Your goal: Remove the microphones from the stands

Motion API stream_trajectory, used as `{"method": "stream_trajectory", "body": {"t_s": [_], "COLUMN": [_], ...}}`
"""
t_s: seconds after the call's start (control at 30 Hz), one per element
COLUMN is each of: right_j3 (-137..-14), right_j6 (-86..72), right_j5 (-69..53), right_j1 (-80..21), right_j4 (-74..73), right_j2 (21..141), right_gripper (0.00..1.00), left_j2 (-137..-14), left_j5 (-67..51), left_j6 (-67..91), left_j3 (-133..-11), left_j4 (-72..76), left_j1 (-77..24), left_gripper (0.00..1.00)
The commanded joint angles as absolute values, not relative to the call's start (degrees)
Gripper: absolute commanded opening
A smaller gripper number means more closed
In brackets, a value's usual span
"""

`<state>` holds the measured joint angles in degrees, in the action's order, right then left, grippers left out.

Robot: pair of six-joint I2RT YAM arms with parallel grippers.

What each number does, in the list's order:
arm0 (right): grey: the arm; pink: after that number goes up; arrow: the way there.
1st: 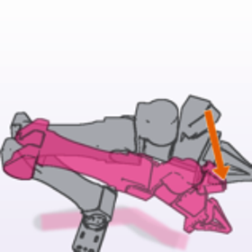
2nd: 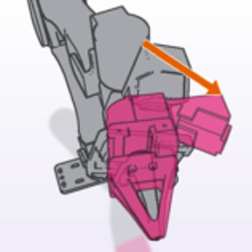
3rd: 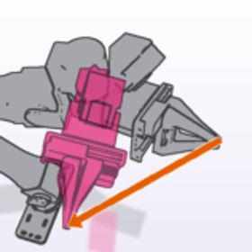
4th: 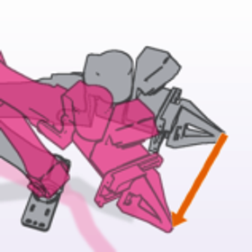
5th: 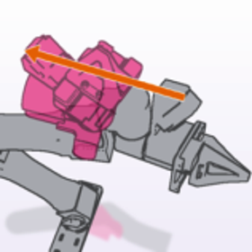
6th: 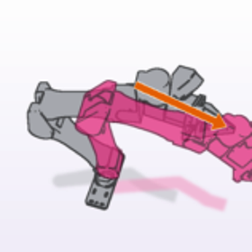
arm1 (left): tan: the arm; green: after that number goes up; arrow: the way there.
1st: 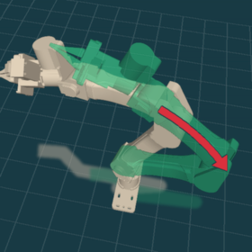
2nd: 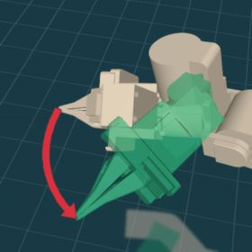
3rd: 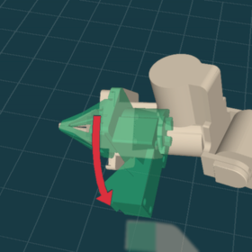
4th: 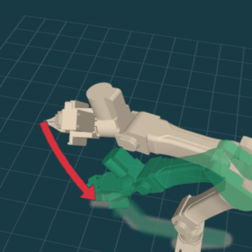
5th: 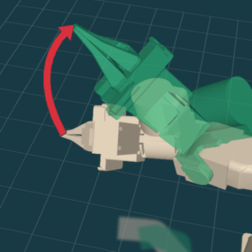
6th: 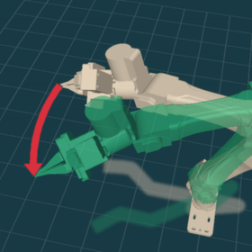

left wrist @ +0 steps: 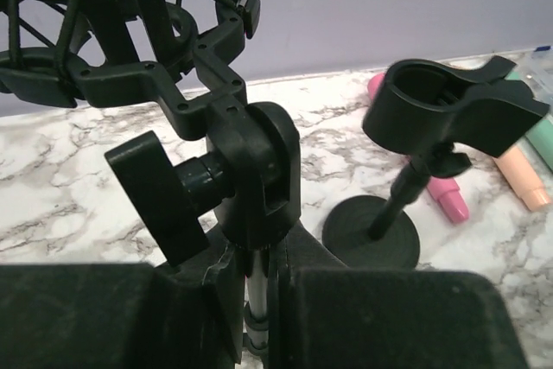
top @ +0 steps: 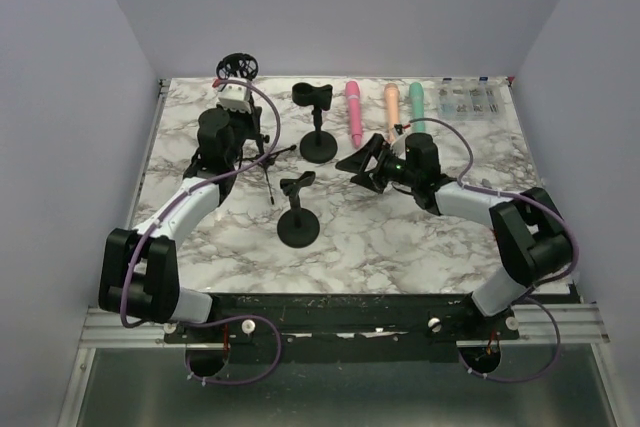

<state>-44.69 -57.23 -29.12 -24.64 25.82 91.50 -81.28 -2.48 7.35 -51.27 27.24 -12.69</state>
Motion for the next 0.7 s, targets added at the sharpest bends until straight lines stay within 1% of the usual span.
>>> {"method": "stream_trajectory", "body": {"t_s": [0.0, 0.27, 0.3, 0.37, 0.4, 0.43, 0.47, 0.5, 0.53, 0.6, 0.63, 0.67], "right_j3": [-47.4, -50.7, -51.4, -52.7, -53.3, -54.1, -54.6, -55.3, -56.1, -57.5, -58.1, -58.5], "right_j6": [-65.1, -71.6, -71.8, -72.3, -72.7, -73.3, -74.0, -74.9, -75.7, -78.0, -79.3, -80.7], "right_j5": [-31.5, -32.7, -32.7, -32.3, -32.3, -32.3, -32.3, -32.2, -32.2, -32.2, -32.2, -32.1], "right_j1": [-26.2, -28.3, -28.5, -29.0, -29.3, -29.7, -30.2, -30.8, -31.3, -32.1, -32.4, -32.7], "right_j4": [34.4, 42.5, 42.7, 42.7, 42.8, 43.2, 43.7, 44.1, 44.5, 46.0, 46.8, 47.8], "right_j2": [96.5, 105.1, 105.8, 106.8, 107.4, 108.0, 108.5, 109.2, 109.9, 111.6, 112.4, 113.4], "right_gripper": [0.93, 0.91, 0.91, 0.91, 0.91, 0.91, 0.91, 0.90, 0.90, 0.90, 0.89, 0.89], "left_j2": [-76.3, -71.0, -70.6, -70.0, -69.7, -69.2, -68.7, -68.0, -67.3, -66.0, -65.3, -64.6], "left_j5": [-5.2, -5.4, -5.1, -4.4, -4.2, -3.9, -3.9, -3.9, -3.7, -3.9, -4.0, -4.0], "left_j6": [8.8, 12.3, 13.0, 14.5, 15.2, 16.0, 16.8, 17.1, 17.5, 17.7, 18.1, 18.3], "left_j3": [-48.6, -44.7, -44.7, -45.5, -45.8, -45.9, -46.0, -46.2, -46.6, -47.7, -48.4, -49.0], "left_j4": [23.2, 21.5, 20.4, 16.6, 14.8, 14.0, 13.3, 12.5, 11.6, 9.6, 8.4, 7.3], "left_j1": [-15.6, -17.1, -17.1, -17.2, -17.2, -17.2, -17.2, -17.2, -17.2, -17.3, -17.3, -17.3], "left_gripper": [0.00, 0.00, 0.04, 0.18, 0.30, 0.40, 0.49, 0.56, 0.65, 0.89, 0.97, 0.98]}}
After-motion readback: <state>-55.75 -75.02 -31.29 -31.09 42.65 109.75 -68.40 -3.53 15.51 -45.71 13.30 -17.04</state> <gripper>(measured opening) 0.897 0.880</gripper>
